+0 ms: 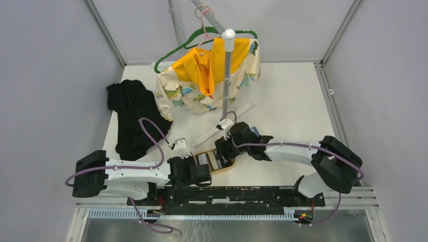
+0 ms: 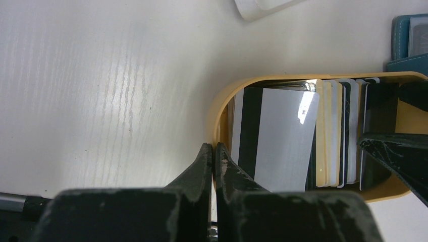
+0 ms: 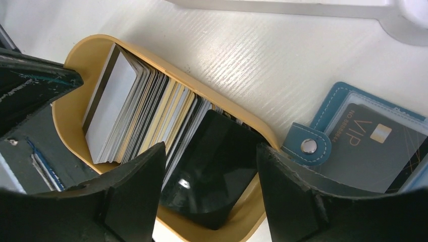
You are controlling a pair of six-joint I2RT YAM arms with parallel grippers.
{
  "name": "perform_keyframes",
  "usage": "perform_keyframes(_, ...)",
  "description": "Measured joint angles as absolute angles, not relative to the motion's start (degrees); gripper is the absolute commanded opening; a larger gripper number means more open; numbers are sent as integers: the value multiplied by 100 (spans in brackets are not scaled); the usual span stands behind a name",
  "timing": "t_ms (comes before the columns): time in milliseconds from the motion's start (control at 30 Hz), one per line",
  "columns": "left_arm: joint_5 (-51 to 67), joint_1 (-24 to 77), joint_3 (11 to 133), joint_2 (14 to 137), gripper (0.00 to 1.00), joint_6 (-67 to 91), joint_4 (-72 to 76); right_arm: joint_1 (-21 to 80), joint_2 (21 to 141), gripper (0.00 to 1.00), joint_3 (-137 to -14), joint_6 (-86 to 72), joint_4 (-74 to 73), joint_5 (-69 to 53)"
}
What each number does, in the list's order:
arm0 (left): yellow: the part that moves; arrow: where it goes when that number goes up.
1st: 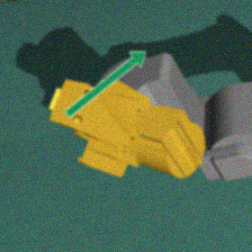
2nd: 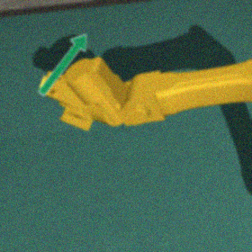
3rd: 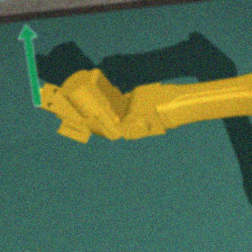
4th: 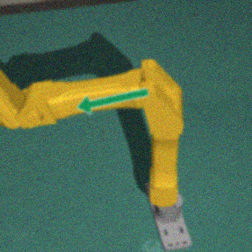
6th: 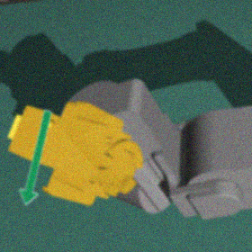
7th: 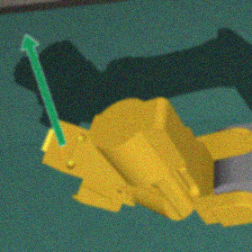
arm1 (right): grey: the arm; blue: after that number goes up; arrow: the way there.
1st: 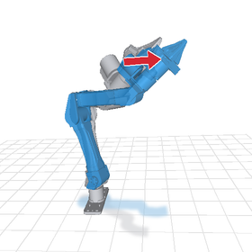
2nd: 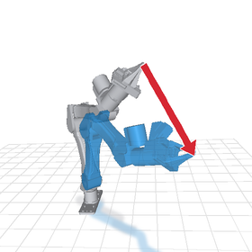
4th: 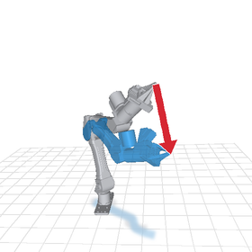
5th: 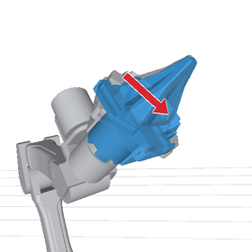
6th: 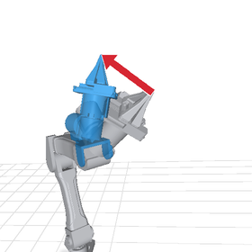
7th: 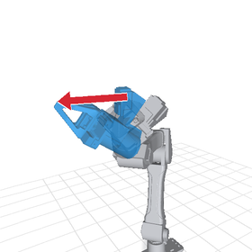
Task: Put the credit cards into the card holder
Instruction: Pick up the credit card from the storage box.
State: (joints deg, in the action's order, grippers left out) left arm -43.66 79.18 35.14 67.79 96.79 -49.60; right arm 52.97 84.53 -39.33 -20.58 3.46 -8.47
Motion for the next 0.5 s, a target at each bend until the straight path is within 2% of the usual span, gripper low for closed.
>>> perform_keyframes(267, -4394, 7926, 3514, 6779, 2, 9679, -4960, 5494, 8718, 71, -4110, -1750, 287, -722)
perform_keyframes(500, -4410, 7929, 3516, 6777, 2, 9679, -4960, 5500, 8709, 63, -4112, -1640, 237, -628)
